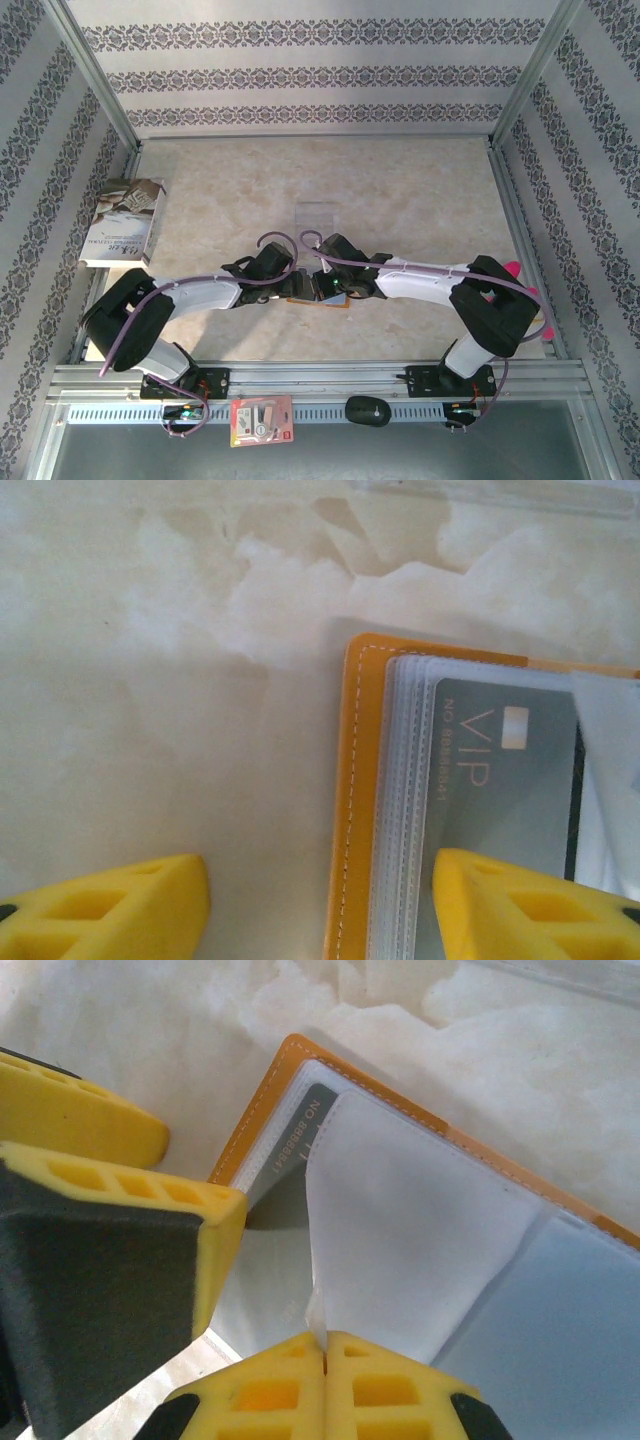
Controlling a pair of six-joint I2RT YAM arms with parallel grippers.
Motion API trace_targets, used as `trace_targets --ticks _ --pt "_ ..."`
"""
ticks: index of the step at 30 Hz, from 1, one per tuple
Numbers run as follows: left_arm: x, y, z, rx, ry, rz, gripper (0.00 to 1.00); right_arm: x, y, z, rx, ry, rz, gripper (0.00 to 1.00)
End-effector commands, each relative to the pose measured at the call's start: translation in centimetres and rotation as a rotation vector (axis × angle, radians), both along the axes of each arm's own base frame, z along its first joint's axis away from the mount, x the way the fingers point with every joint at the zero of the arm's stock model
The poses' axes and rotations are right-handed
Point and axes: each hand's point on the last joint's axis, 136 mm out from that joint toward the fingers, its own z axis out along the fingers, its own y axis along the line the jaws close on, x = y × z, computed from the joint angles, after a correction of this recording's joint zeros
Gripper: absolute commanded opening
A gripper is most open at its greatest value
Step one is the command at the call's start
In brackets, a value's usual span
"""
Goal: Take the credit cards out of the card holder
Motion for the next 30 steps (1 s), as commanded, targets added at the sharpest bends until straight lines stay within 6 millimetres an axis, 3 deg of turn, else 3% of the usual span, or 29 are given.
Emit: trace_targets --ticks 1,7,12,15,17,19,22,25,30 --pt "-1.1 -1.0 -2.5 -0.001 0.077 -0.047 0.61 0.1 -2.0 -0.1 -0.049 0.004 -0.083 0.05" --pt "-1.9 -1.1 -3.7 0.008 0.131 -0.071 0.59 0.3 -5.3 -0.1 -0.137 -0.025 -0.209 0.19" --pt "-2.0 -1.1 -3.2 -0.001 0.120 -0.078 0.59 0.4 -8.4 -0.7 -0.215 -0.020 -0.314 0.29" --pt "-1.9 -1.2 -2.6 -0.015 0.105 -0.080 0.60 0.8 -9.4 0.1 -0.186 -0.038 -0.336 0.35" --pt "-2.0 -1.3 -2.2 -0.024 0.097 -0.083 0.61 1.0 -8.3 1.8 -0.074 -0.074 -0.287 0.38" --pt "-2.0 -1.2 -2.0 -0.030 0.091 -0.082 0.61 0.8 -5.5 4.5 0.089 -0.099 -0.164 0.39" --pt "-2.0 -1.3 -1.8 -0.037 0.088 -0.081 0.61 0.1 -1.9 6.7 0.203 -0.038 -0.015 0.40" --pt "-2.0 -1.3 -1.7 -0.039 0.086 -0.080 0.61 -0.3 0.7 5.5 0.232 0.086 0.053 0.36" --pt "-2.1 -1.3 -1.9 -0.042 0.093 -0.084 0.61 -0.9 -0.1 1.6 0.163 0.186 0.002 0.29"
